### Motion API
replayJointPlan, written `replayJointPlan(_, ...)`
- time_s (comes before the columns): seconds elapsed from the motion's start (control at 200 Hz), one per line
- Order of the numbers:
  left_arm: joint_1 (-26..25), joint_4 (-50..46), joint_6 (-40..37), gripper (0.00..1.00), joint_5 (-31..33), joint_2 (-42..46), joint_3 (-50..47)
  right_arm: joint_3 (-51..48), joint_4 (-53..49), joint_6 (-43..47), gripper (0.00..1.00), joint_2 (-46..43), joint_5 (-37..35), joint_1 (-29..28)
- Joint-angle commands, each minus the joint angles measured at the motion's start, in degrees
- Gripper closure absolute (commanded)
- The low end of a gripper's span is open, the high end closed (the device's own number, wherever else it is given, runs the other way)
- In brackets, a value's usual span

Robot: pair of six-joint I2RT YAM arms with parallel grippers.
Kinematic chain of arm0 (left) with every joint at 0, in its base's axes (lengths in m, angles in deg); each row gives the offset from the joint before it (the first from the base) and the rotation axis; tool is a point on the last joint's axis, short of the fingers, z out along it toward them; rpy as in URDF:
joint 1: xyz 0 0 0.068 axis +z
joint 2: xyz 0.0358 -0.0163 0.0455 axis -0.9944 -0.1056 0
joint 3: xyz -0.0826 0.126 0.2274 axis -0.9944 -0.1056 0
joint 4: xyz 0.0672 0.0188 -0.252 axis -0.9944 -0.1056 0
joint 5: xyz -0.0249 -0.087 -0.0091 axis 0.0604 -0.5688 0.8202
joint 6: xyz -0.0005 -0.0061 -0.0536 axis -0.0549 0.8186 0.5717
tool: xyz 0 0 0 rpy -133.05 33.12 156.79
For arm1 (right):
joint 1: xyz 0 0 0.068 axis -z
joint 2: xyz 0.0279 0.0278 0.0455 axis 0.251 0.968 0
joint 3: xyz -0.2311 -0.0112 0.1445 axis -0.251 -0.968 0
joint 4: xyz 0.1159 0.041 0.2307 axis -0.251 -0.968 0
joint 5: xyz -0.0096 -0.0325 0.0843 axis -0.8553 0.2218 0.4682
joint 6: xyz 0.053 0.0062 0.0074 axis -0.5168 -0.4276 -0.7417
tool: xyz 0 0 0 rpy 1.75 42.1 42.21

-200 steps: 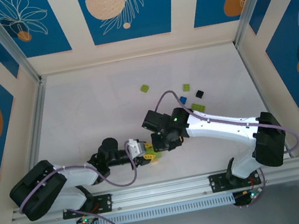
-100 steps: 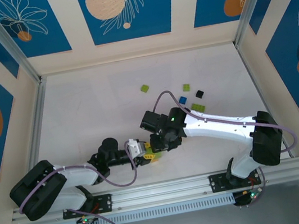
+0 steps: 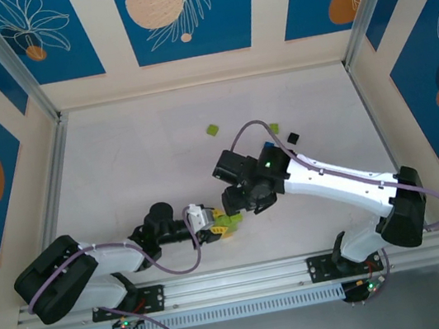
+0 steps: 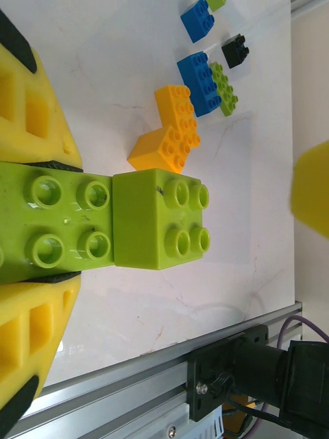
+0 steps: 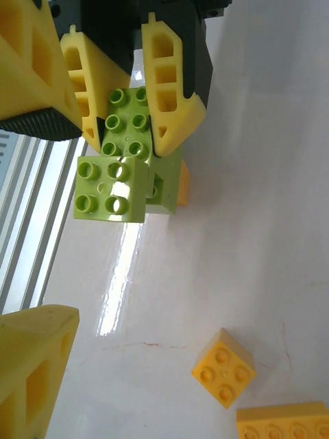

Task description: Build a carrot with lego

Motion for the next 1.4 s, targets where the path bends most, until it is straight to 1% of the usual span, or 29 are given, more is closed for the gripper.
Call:
replayJointPlan(0.0, 0.02, -4.36, -1.46, 0.69, 1.25, -0.85, 0.07, -0.45, -2.76, 0.75, 0.45, -0.95, -0.96, 0.56)
replayJointPlan(0.05, 0.00, -4.36, -1.46, 0.69, 1.32, -0.81, 0.07, -1.52, -2.79, 0.31, 0.52, -0.95, -0.87, 0.82)
replayJointPlan(0.085, -0.03, -4.38, -1.46, 0.70, 1.29, -0.88, 0.08, -2.17, -2.55, 0.15, 0.53, -0.95, -0.61, 1.04)
replayJointPlan(0.165, 0.03, -4.43, -1.45, 0.70, 1.36, -0.92, 0.17, -3.21, -1.68, 0.13, 0.54, -0.52, 0.06, 1.21)
replayJointPlan(0.355, 0.03, -4.53, -1.54, 0.70, 1.43, -0.97, 0.26, -3.06, -0.66, 1.03, 0.50, 0.82, 0.69, 1.19)
replayJointPlan(0.705, 0.00, -4.72, -1.55, 0.71, 1.34, -1.18, 0.34, -3.54, 2.45, 1.84, 0.50, 2.66, 2.96, 1.08)
replayJointPlan(1.395, -0.03, -4.80, -1.53, 0.72, 1.39, -1.22, 0.43, -4.22, 4.31, 2.72, 0.51, 5.20, 5.15, 0.91)
